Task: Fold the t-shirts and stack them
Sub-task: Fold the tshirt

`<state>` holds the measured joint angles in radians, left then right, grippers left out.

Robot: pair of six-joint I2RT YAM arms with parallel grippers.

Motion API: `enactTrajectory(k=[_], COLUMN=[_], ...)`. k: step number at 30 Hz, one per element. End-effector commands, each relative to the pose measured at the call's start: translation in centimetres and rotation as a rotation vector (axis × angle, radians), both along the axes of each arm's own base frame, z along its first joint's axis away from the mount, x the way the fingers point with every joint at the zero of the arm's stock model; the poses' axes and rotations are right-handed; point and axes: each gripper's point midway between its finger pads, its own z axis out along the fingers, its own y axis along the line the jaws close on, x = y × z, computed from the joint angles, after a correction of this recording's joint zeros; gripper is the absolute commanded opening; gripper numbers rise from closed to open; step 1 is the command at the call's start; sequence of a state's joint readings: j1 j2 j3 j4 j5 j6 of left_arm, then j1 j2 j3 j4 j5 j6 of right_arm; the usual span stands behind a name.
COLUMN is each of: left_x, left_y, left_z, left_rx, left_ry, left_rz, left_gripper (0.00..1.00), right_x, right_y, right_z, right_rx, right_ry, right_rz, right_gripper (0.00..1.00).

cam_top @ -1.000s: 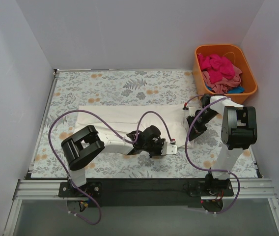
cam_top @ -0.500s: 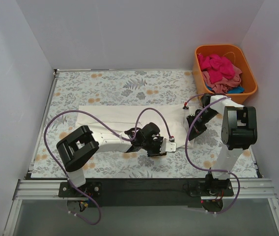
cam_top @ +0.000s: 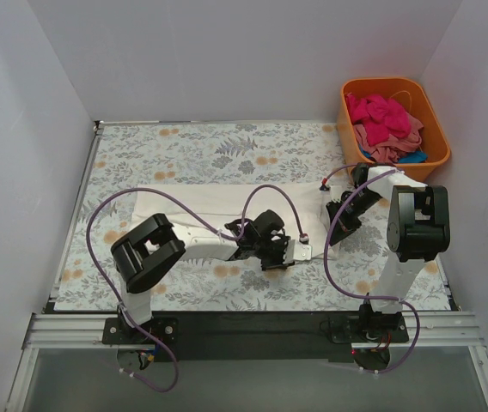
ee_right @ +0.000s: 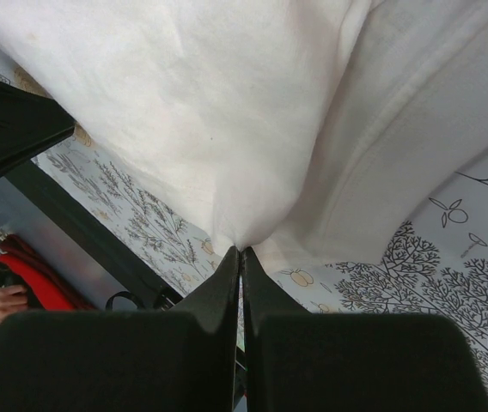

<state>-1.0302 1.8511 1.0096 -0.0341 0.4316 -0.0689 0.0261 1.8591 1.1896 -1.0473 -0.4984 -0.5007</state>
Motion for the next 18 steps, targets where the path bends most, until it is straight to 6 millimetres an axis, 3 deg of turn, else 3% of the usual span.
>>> enactTrajectory(k=[1,4,7,9,14,18], left_x=[-0.6,-0.9,-1.0,-0.9,0.6,2.7], left_y=[1.5,2.0,2.4,2.1,-0.2,-0.8], left_z=[-1.9,-2.6,-2.7,-1.7,4.1,8.3], left_rx=[0.091,0.121,0.132,0.108,-0.028,-0.100], left_ry=[0.085,0.107,0.105,0.096,0.068,0.028], left_rz=[0.008,0.001,-0.002,-0.004,0.007,0.027], left_gripper=[0.13,0.01,0.00,0.00,0.00,0.00], right_x=[0.9,1.1,1.3,1.3,2.1,3.0], right_y=[0.3,0.4,0.5,0.6,1.3,1.9], right_z=[1.7,1.8,2.1,2.3,3.6,5.0], right_rx=[0.027,0.032,0.038,0.046,0.090,0.122], right_ry=[-0.049,-0.047,-0.055,-0.052,-0.082,-0.104], right_rz=[-0.002,-0.006,-0.007,-0.006,-0.010,-0.021], right_gripper=[0.01,0.01,0.01,0.01,0.01,0.01])
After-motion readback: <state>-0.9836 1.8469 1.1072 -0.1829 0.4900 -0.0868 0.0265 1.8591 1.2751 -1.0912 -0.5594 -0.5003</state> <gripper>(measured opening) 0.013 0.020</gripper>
